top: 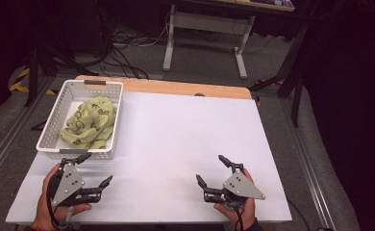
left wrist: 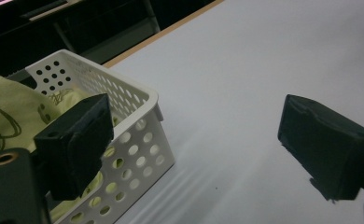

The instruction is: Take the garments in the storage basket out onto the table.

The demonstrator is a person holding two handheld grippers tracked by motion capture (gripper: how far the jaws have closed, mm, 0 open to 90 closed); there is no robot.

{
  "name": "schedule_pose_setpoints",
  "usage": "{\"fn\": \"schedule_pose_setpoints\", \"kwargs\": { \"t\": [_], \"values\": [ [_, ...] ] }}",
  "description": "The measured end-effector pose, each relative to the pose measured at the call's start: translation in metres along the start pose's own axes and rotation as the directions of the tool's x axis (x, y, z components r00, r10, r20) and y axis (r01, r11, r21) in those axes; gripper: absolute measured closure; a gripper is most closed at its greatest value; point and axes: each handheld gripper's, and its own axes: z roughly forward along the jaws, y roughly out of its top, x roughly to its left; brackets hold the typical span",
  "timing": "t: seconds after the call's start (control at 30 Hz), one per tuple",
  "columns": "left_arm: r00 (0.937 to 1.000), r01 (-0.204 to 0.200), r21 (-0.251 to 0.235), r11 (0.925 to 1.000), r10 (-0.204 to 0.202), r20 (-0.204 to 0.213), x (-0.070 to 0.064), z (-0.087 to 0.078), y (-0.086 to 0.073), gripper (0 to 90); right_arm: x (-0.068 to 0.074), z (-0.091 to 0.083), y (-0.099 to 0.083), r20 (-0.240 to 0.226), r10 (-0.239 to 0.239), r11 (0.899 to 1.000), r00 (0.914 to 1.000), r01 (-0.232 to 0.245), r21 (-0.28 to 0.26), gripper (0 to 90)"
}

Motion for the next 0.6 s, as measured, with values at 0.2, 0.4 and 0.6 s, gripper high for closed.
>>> {"fn": "schedule_pose_setpoints", "kwargs": {
  "t": [0.2,0.4,0.6],
  "values": [
    [0.9998,-0.001,0.011,0.9999,0.001,0.019,-0.0019,0.0051,0.0000,11.7,-0.0065,-0.0032,-0.0017,0.021,0.014,1.000,0.9997,-0.014,-0.014,11.5],
    [0.9999,-0.001,-0.006,1.0000,0.001,0.015,-0.0025,0.0040,0.0019,11.5,-0.0079,-0.0038,-0.0028,0.006,0.020,1.000,0.9998,-0.020,-0.008,12.0],
    [0.9996,0.027,-0.039,0.9989,-0.027,0.009,0.0021,0.0021,0.0051,11.2,-0.0071,-0.0057,-0.0036,-0.013,0.023,1.000,0.9997,-0.023,-0.008,10.8]
  ]
}}
